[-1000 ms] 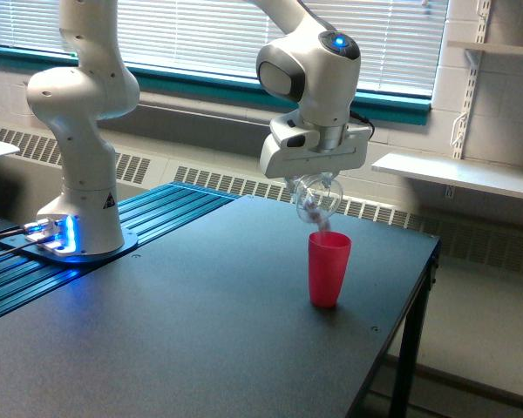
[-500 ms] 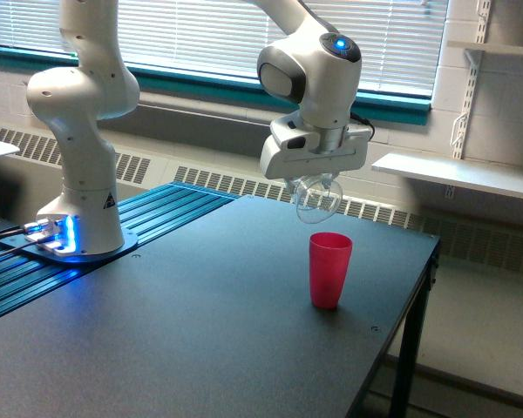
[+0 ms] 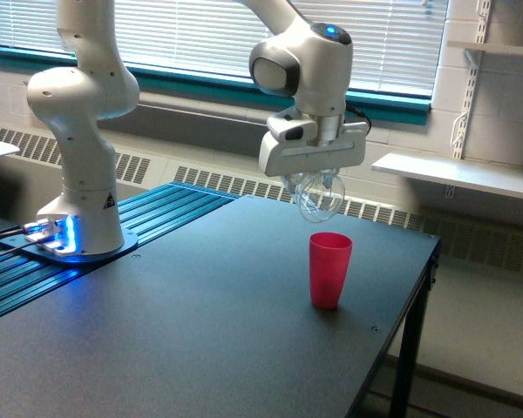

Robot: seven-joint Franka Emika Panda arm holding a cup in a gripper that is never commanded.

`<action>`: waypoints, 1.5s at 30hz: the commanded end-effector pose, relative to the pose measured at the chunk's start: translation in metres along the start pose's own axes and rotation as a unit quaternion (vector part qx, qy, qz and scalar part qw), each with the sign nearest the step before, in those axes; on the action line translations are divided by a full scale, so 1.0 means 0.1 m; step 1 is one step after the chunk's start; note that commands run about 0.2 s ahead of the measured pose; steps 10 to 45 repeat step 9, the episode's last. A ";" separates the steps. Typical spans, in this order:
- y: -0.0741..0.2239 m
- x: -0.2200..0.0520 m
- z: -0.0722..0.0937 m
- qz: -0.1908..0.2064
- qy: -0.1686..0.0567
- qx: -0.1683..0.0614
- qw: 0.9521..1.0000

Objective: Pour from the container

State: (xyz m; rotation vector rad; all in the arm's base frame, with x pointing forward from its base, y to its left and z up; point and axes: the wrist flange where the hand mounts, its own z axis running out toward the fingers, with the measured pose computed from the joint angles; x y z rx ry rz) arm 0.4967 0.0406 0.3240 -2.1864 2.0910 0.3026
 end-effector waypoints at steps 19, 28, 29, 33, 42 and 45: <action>0.16 -0.16 -0.02 -0.001 0.034 0.022 0.999; 0.16 -0.16 -0.02 -0.001 0.034 0.022 0.999; 0.16 -0.16 -0.02 -0.001 0.034 0.022 0.999; 0.16 -0.16 -0.02 -0.001 0.034 0.022 0.999; 0.16 -0.16 -0.02 -0.001 0.034 0.022 0.999; 0.16 -0.16 -0.02 -0.001 0.034 0.022 0.999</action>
